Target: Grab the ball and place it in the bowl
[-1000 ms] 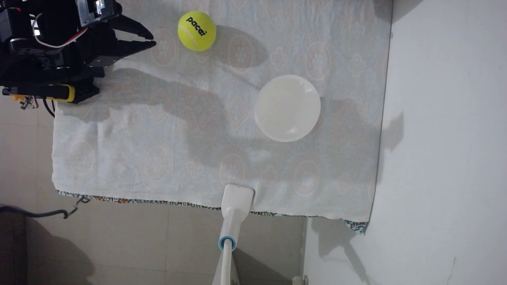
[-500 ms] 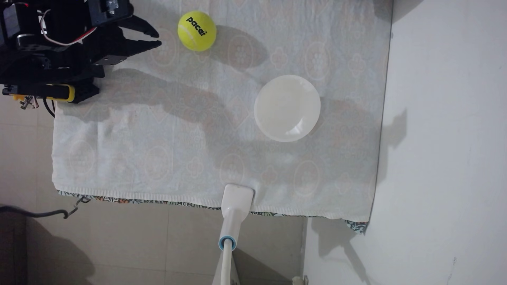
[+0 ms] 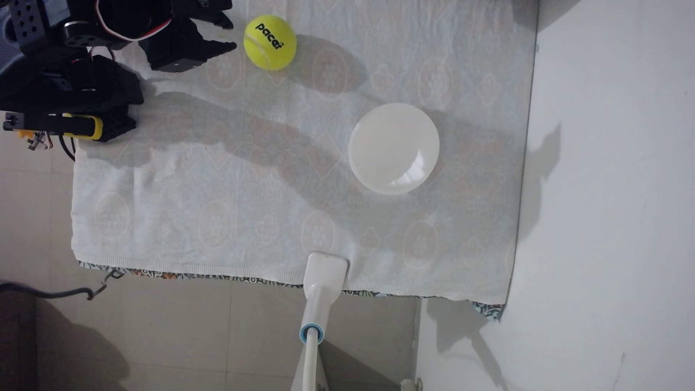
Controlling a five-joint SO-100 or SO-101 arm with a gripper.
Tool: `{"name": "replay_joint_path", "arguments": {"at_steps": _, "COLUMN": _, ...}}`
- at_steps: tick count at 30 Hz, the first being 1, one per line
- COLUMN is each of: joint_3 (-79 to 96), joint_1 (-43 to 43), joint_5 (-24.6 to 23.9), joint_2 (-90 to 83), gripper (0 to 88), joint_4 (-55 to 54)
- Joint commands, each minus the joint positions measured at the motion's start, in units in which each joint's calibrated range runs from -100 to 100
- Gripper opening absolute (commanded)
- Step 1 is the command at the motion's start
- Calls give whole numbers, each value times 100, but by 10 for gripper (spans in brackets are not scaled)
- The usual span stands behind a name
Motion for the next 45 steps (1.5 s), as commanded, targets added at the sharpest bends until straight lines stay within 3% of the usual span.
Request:
{"name": "replay_joint_path", "arguments": {"at_steps": 1, "joint_3": -337, "joint_1": -136, "joint_5": -39, "joint_2": 116, "gripper": 189, "joint_4": -258}}
{"name": "replay_joint_path", "arguments": {"at_steps": 19, "joint_3": -46, "joint_1": -158, "joint_5": -10, "joint_2": 857, "gripper": 434, "joint_4": -792}}
{"name": "replay_joint_path", "arguments": {"at_steps": 45, "joint_3": 345, "joint_1": 712, "joint_5": 132, "joint_2": 2064, "gripper": 444, "joint_4": -2000}}
